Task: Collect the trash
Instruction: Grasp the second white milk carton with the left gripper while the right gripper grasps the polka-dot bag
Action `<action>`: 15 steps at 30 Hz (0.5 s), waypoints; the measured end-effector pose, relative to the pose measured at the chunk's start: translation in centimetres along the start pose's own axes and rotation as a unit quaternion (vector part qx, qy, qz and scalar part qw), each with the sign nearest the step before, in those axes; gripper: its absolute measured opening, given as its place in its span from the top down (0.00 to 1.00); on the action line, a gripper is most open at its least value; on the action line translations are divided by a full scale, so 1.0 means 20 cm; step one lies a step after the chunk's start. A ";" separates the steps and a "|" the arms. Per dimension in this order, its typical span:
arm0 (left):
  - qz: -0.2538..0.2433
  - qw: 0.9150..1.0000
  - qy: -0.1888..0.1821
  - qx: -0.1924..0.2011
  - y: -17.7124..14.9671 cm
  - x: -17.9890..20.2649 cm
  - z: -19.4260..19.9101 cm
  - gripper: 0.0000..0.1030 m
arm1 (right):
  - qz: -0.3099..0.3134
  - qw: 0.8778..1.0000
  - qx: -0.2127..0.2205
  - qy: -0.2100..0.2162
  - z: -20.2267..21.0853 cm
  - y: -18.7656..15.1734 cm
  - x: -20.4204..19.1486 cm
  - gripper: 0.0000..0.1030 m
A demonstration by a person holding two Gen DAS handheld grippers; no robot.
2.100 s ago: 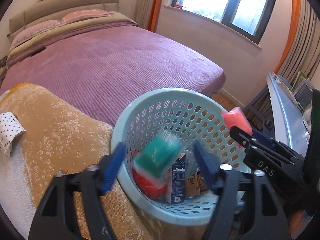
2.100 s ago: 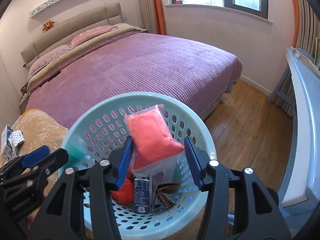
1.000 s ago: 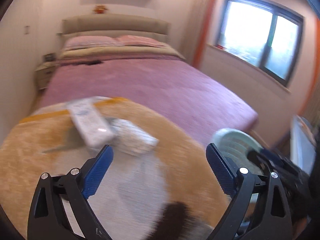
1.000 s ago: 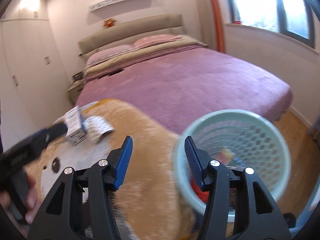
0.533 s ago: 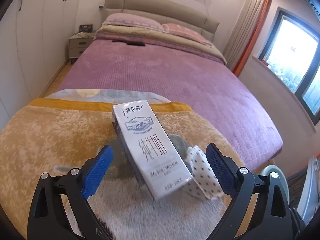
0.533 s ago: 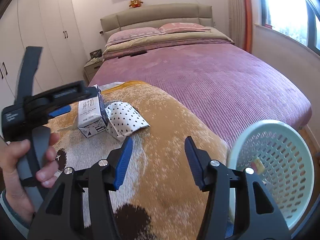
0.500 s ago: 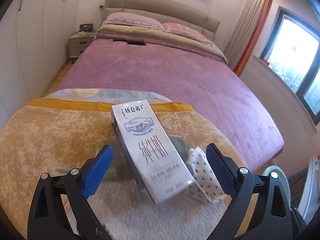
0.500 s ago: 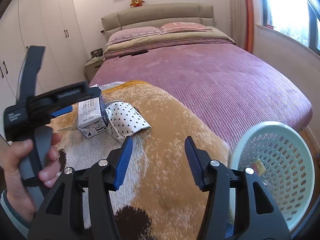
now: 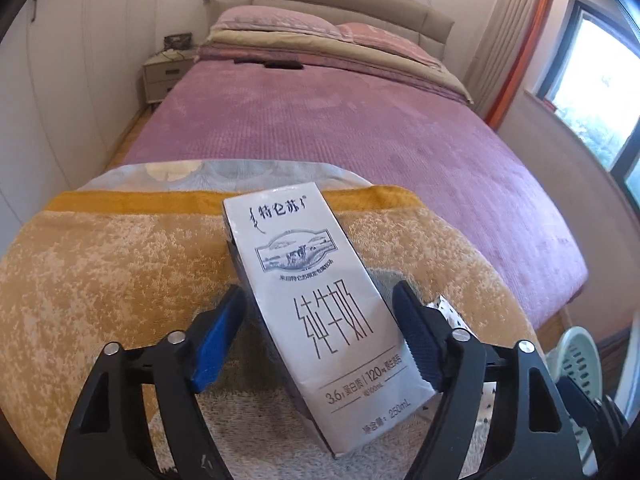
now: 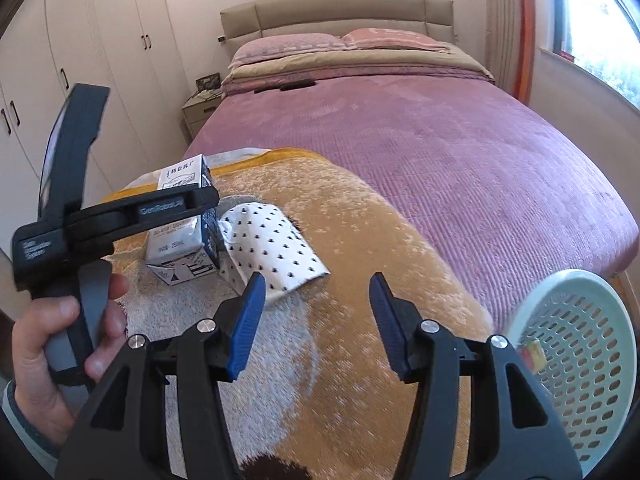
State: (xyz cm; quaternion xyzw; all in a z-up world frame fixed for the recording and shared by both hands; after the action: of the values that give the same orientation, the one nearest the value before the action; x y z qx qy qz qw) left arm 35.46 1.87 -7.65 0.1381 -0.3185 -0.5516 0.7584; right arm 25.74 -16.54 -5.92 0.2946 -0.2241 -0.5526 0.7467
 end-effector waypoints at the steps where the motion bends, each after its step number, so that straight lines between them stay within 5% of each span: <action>1: -0.004 1.000 -0.003 -0.002 0.00 -0.01 0.01 0.36 | 0.002 1.000 -0.001 0.005 -0.02 0.01 -0.01 0.51; 5: -0.027 1.000 -0.011 -0.013 -0.02 -0.04 0.06 0.43 | 0.017 1.000 -0.002 0.011 -0.10 0.06 -0.07 0.51; 15: -0.092 0.995 -0.011 -0.043 -0.16 -0.16 0.21 0.43 | 0.042 0.999 -0.024 0.021 -0.27 0.10 -0.12 0.48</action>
State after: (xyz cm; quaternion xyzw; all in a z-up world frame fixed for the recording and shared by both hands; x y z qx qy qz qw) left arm 29.88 4.38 -7.38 0.1278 -0.2887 -0.6335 0.7064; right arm 30.04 -12.81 -8.55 0.2780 -0.2072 -0.5194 0.7810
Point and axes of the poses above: each gripper's, at about its wrist camera, not at the fingertips, and z roughly against the way its jaws point, x to its right, y to its top, the point moved 3 cm from there along -z, roughly the way its jaws point, and after that the axes turned 11 degrees about z, right-handed, at the moved point
